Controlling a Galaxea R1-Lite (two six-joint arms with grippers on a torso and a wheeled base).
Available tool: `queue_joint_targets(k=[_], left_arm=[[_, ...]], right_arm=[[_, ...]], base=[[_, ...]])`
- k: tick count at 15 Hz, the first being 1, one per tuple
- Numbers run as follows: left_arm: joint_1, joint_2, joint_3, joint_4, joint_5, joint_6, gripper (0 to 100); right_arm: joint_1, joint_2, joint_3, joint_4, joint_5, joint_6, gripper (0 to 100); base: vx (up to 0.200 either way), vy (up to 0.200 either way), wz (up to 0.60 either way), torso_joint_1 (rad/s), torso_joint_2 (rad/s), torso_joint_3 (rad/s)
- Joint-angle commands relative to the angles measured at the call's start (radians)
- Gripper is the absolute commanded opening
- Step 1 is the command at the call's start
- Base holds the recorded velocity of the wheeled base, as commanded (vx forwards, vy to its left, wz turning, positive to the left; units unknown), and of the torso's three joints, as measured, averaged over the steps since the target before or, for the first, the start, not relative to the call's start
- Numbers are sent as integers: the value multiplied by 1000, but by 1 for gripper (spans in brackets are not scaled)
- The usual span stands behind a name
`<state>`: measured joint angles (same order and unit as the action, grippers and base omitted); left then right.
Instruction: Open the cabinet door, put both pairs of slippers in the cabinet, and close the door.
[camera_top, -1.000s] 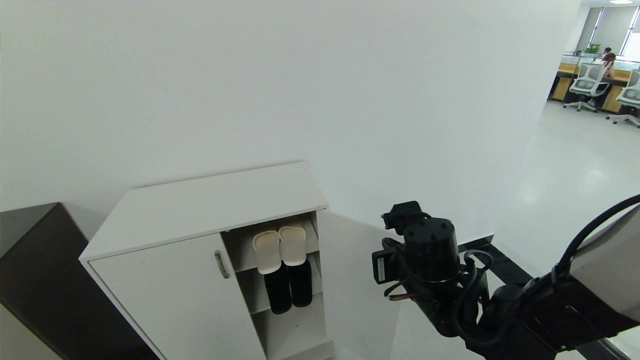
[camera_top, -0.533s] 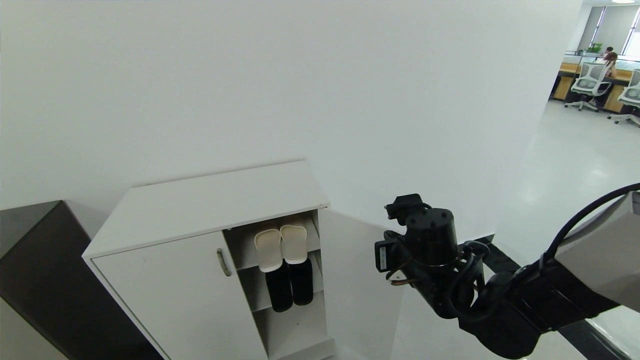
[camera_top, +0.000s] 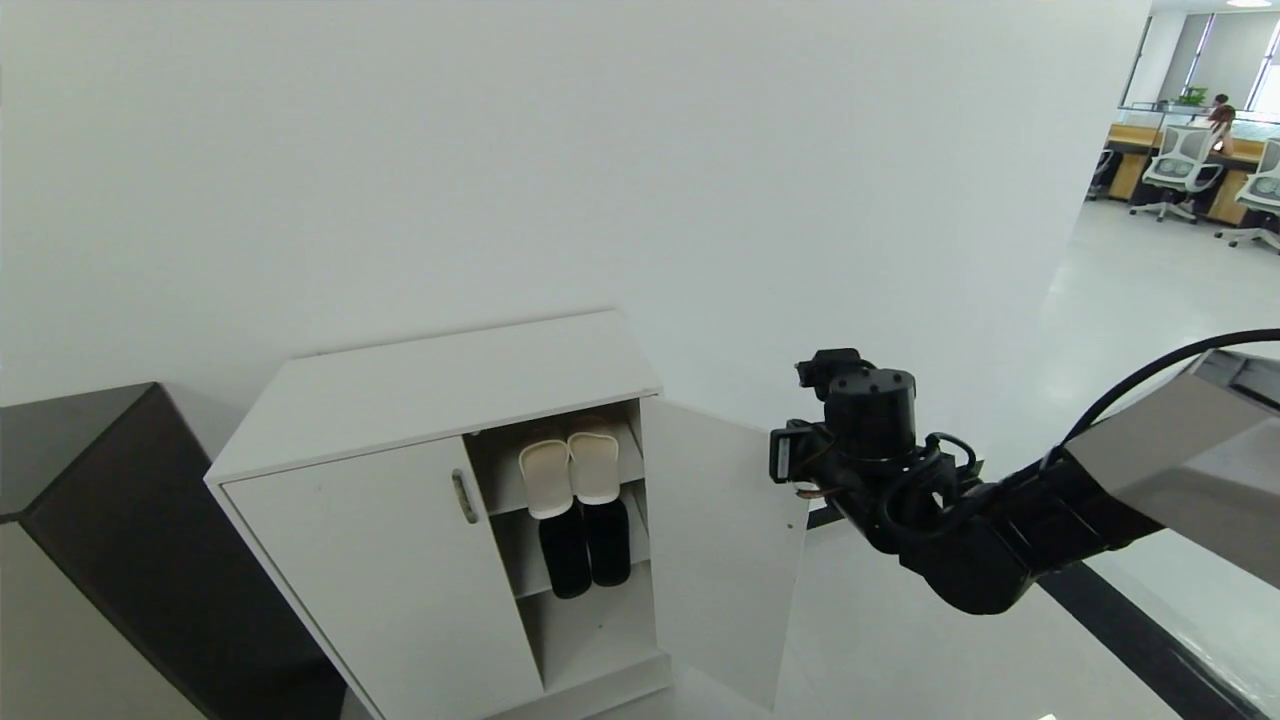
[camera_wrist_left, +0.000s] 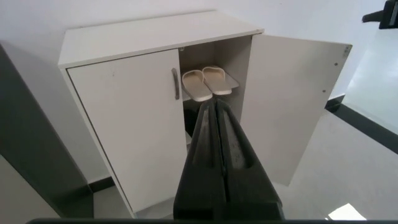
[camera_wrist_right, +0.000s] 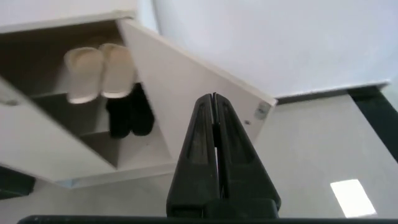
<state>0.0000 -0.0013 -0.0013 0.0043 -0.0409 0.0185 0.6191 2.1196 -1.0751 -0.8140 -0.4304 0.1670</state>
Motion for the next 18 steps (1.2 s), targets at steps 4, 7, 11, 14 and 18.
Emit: queue_joint_targets(k=[4,7,11,14,18], left_arm=[[0,1,-2,-1,1,0,0],[0,1,0,0,1,0,0],[0,1,0,-1,1,0,0],[0,1,0,0,1,0,0],[0,1,0,-1,1,0,0]], right_arm=[[-84,66,-169,147,62,52,0],[-119,92,-252,253,124,97,0],[-150,158,-342,279,127,101,0],[-171,204,-379,279,127,101,0],[-190,240,-404,280,127,100,0]], base=[[0,0,0,0,0,0],[0,0,0,0,0,0],[0,0,0,0,0,0],[0,0,0,0,0,0],[0,0,0,0,0,0]])
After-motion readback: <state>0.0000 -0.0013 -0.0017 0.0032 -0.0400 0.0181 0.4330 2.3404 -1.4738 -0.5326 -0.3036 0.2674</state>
